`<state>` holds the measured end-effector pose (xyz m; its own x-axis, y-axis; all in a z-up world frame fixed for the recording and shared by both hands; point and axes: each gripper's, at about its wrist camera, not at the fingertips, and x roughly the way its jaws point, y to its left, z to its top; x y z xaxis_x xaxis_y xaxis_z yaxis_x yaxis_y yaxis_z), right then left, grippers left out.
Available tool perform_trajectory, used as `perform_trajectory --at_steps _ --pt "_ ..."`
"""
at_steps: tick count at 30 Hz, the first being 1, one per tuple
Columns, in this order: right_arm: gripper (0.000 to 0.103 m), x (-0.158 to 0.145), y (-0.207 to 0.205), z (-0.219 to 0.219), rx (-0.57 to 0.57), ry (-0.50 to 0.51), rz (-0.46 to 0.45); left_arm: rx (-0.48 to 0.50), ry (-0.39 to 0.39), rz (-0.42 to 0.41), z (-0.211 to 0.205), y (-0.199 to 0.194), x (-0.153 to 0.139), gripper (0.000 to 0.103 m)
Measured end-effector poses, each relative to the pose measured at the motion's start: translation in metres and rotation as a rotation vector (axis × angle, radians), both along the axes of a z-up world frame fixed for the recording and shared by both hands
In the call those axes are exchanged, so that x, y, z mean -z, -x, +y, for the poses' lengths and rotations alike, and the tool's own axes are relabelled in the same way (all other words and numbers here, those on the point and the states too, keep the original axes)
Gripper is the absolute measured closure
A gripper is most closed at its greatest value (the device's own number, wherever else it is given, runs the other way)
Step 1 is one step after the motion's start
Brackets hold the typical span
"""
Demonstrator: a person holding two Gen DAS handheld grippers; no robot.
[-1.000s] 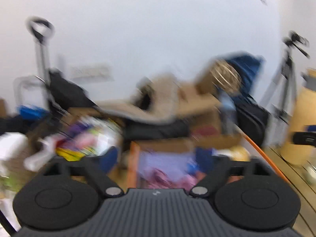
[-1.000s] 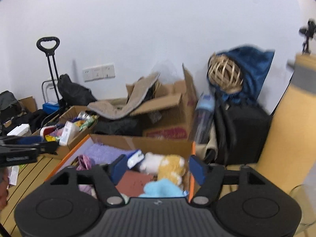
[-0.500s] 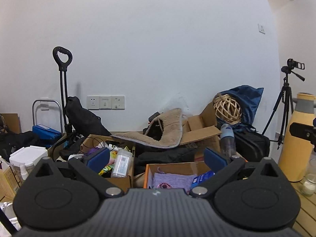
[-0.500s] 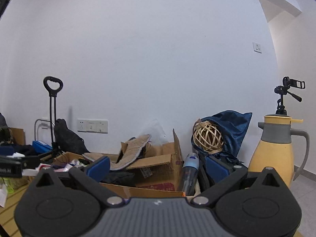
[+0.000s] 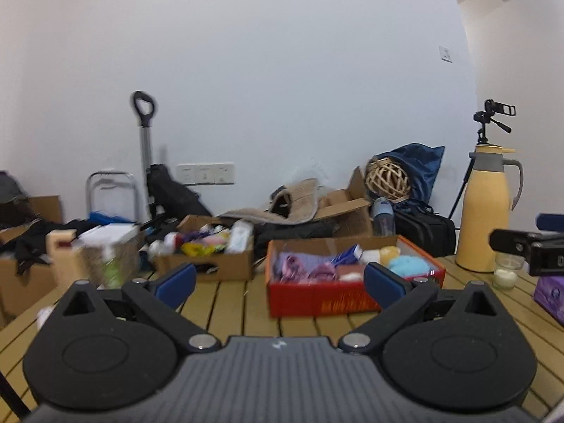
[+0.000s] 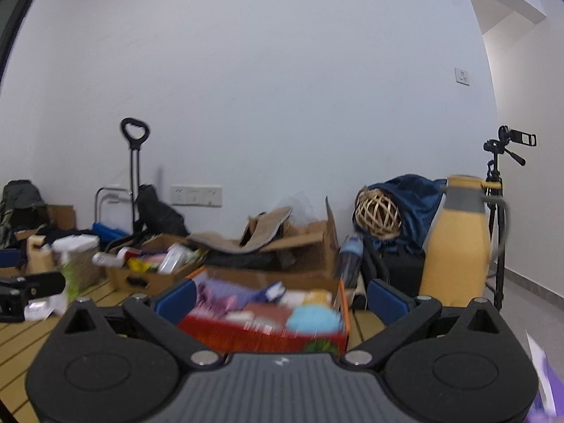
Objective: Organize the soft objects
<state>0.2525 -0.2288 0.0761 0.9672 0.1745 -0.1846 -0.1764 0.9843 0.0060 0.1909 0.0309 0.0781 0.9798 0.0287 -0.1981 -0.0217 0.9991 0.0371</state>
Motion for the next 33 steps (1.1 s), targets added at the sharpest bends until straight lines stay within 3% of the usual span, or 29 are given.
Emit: perform_trajectory --at_steps 11,16,21,33 --pt "0.0 0.064 0.144 0.014 -0.002 -0.016 0.1 -0.034 0.091 0.042 0.018 0.12 0.045 0.0" --pt "0.0 0.063 0.178 0.012 -0.02 -0.042 0.106 -0.028 0.067 0.015 0.014 0.14 0.039 0.0" --pt "0.0 0.053 0.194 0.014 -0.012 -0.047 0.047 -0.006 0.071 -0.018 0.008 0.147 0.028 0.0" --pt "0.0 0.051 0.192 0.008 0.004 -0.059 0.052 0.013 0.071 -0.02 0.005 0.15 0.024 0.0"
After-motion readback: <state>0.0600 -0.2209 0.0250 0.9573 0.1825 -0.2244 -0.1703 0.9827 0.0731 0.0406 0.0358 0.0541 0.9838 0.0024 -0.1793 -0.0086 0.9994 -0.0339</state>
